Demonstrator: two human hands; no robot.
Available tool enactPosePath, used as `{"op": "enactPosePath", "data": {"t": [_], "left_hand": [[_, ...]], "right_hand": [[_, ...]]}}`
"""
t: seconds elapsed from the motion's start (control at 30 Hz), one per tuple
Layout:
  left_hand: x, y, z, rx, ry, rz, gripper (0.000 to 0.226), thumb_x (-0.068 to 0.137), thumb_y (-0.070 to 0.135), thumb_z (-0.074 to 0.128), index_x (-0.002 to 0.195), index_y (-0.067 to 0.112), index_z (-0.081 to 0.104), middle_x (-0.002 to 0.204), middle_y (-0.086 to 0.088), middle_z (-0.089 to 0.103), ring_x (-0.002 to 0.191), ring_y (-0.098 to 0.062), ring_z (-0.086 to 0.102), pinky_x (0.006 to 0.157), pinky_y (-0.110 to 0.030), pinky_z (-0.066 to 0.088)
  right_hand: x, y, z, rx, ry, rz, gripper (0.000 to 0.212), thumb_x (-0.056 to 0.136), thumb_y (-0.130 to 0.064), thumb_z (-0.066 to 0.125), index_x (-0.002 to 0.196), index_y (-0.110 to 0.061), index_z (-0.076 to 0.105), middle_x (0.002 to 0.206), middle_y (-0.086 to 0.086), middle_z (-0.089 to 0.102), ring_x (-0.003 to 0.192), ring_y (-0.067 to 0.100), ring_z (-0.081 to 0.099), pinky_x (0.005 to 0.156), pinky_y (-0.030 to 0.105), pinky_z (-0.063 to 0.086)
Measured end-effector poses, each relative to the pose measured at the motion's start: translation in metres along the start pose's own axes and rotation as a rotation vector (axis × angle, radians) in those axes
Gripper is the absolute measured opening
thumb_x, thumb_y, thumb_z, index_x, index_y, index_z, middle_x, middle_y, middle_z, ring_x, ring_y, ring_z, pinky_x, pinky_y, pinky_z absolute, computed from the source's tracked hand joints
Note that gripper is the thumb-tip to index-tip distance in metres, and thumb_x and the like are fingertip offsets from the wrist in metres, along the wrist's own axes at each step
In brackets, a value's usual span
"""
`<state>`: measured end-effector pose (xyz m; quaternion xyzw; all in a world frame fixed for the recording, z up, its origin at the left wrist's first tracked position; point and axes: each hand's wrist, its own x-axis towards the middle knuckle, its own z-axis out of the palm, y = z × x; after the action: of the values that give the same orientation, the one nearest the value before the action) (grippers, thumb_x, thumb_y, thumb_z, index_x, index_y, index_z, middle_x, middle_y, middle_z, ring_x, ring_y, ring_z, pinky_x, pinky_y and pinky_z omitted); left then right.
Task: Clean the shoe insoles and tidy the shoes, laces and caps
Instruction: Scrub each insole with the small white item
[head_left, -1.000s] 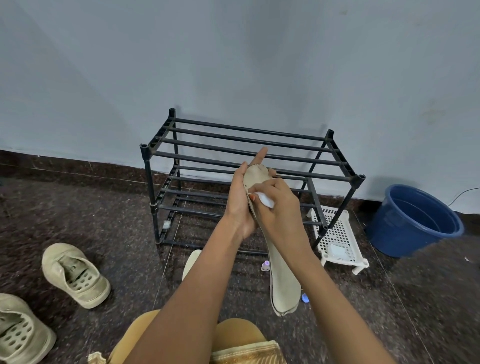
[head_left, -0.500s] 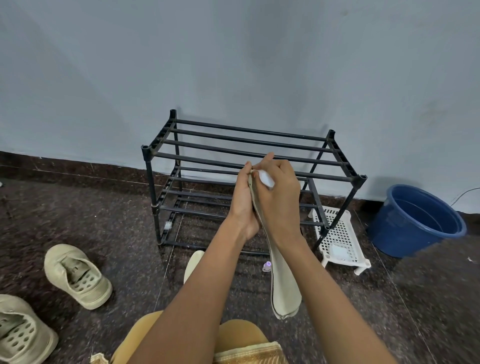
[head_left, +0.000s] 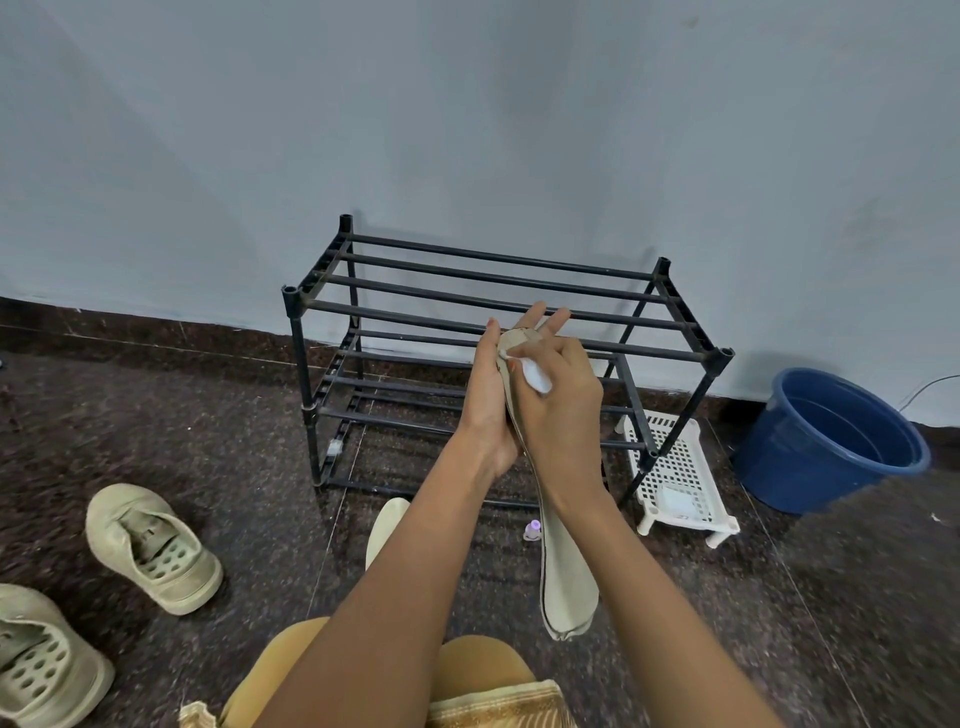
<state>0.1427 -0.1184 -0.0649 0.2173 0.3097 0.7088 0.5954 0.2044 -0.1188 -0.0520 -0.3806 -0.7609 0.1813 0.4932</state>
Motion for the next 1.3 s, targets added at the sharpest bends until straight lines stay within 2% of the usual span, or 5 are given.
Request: {"op": "enactPosePath", "data": {"t": [0.17, 0.7, 0.93, 1.1, 1.3], "left_hand": [[-0.001, 0.0, 0.002, 0.042, -0.02, 0.021, 0.054, 0.098, 0.05, 0.02, 0.132, 0.018, 0.047, 0.121, 0.003, 0.062, 0.104, -0.009, 0.062, 0.084, -0.022, 0.049], [-0.001, -0.001, 0.002, 0.025, -0.016, -0.017, 0.048, 0.099, 0.044, 0.026, 0.13, 0.016, 0.051, 0.118, 0.001, 0.065, 0.101, -0.011, 0.066, 0.084, -0.023, 0.054], [-0.001, 0.0, 0.001, 0.062, -0.034, 0.0, 0.049, 0.1, 0.045, 0.022, 0.131, 0.017, 0.049, 0.122, 0.004, 0.062, 0.101, -0.007, 0.065, 0.083, -0.02, 0.054], [0.0, 0.0, 0.002, 0.061, -0.022, 0.014, 0.052, 0.099, 0.046, 0.021, 0.136, 0.017, 0.044, 0.122, 0.007, 0.061, 0.101, -0.005, 0.064, 0.085, -0.022, 0.05], [-0.003, 0.0, 0.004, 0.052, -0.042, -0.005, 0.051, 0.1, 0.045, 0.022, 0.136, 0.018, 0.045, 0.132, 0.004, 0.056, 0.108, -0.007, 0.061, 0.084, -0.02, 0.053]], "right_hand": [[-0.003, 0.001, -0.003, -0.026, -0.07, -0.007, 0.017, 0.083, -0.002, 0.06, 0.097, -0.004, 0.068, 0.095, 0.003, 0.057, 0.098, 0.018, 0.055, 0.08, 0.01, 0.039], [0.014, 0.005, -0.003, 0.128, 0.174, 0.147, 0.012, 0.086, -0.008, 0.06, 0.096, -0.007, 0.067, 0.094, -0.001, 0.055, 0.081, -0.009, 0.049, 0.072, -0.002, 0.034], [0.008, 0.003, -0.004, 0.126, 0.047, 0.113, 0.016, 0.086, -0.003, 0.059, 0.099, -0.005, 0.067, 0.092, 0.002, 0.055, 0.08, -0.005, 0.052, 0.073, 0.002, 0.039], [-0.001, 0.007, -0.006, 0.076, -0.054, 0.054, 0.016, 0.084, -0.002, 0.059, 0.098, -0.004, 0.068, 0.091, 0.0, 0.053, 0.081, -0.016, 0.048, 0.074, -0.002, 0.035], [0.007, 0.005, -0.006, 0.062, 0.061, 0.055, 0.016, 0.085, -0.002, 0.06, 0.098, -0.005, 0.068, 0.091, 0.001, 0.055, 0.079, -0.006, 0.049, 0.075, 0.0, 0.035]]}}
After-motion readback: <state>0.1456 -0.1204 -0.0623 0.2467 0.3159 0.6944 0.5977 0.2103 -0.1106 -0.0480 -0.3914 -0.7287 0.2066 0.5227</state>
